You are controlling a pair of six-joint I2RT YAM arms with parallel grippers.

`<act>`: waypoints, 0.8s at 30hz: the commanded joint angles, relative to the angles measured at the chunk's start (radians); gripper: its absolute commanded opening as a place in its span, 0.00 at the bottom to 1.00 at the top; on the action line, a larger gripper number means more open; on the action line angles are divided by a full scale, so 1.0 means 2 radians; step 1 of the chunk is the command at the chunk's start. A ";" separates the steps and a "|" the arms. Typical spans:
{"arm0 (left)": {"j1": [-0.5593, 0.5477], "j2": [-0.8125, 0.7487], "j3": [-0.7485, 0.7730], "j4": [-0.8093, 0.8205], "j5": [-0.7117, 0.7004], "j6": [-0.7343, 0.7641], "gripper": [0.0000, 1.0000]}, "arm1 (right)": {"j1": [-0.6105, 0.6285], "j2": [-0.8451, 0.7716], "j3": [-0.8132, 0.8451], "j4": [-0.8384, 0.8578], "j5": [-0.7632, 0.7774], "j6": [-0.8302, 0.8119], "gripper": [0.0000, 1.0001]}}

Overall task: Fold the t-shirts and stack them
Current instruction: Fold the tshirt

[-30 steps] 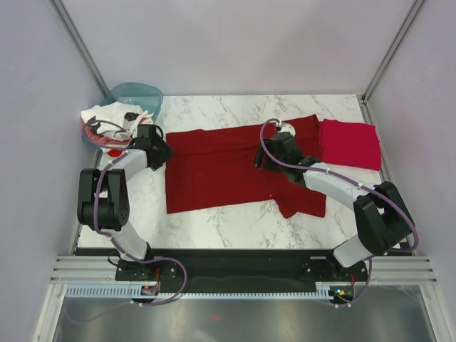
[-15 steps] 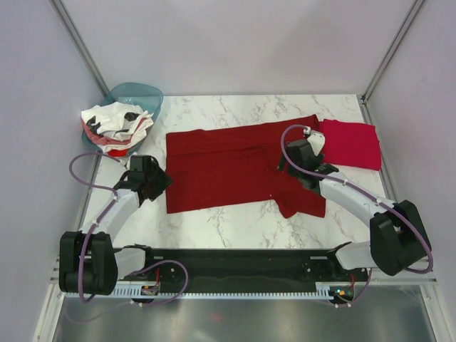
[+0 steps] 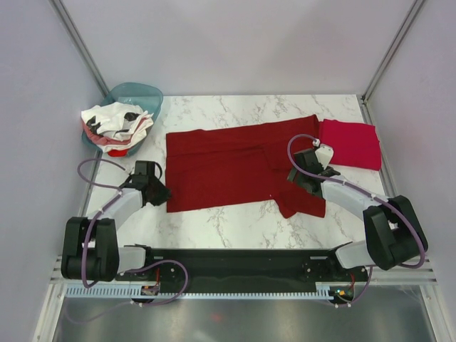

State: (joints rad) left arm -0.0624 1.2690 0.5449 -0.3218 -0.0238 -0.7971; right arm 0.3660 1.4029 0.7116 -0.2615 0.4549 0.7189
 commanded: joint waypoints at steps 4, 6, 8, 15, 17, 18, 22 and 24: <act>0.000 0.037 0.020 0.027 -0.019 0.000 0.22 | 0.000 -0.007 0.000 0.018 -0.005 0.010 0.84; -0.001 0.038 0.020 0.026 -0.026 -0.003 0.19 | 0.000 -0.014 -0.003 0.019 -0.006 0.010 0.84; 0.000 0.040 0.022 0.026 -0.044 -0.008 0.11 | -0.001 -0.020 -0.006 0.020 -0.005 0.010 0.84; 0.054 0.049 0.044 -0.004 -0.062 -0.016 0.02 | -0.003 -0.033 -0.014 0.020 -0.007 0.010 0.84; 0.066 0.039 0.040 -0.004 -0.061 -0.016 0.02 | -0.003 -0.037 -0.015 0.020 -0.007 0.011 0.84; 0.068 0.034 0.038 -0.003 -0.064 -0.016 0.02 | -0.003 -0.038 -0.017 0.021 -0.006 0.012 0.84; 0.070 -0.007 0.031 -0.004 -0.077 -0.013 0.02 | -0.003 -0.046 -0.021 0.020 -0.003 0.013 0.84; 0.069 -0.035 0.027 -0.003 -0.075 -0.008 0.02 | -0.004 -0.053 -0.024 0.018 -0.004 0.014 0.84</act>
State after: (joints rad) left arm 0.0723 1.2831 0.6086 -0.3210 -0.1314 -0.8043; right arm 0.3626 1.3331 0.6769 -0.2405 0.4427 0.7307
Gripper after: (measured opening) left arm 0.026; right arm 0.837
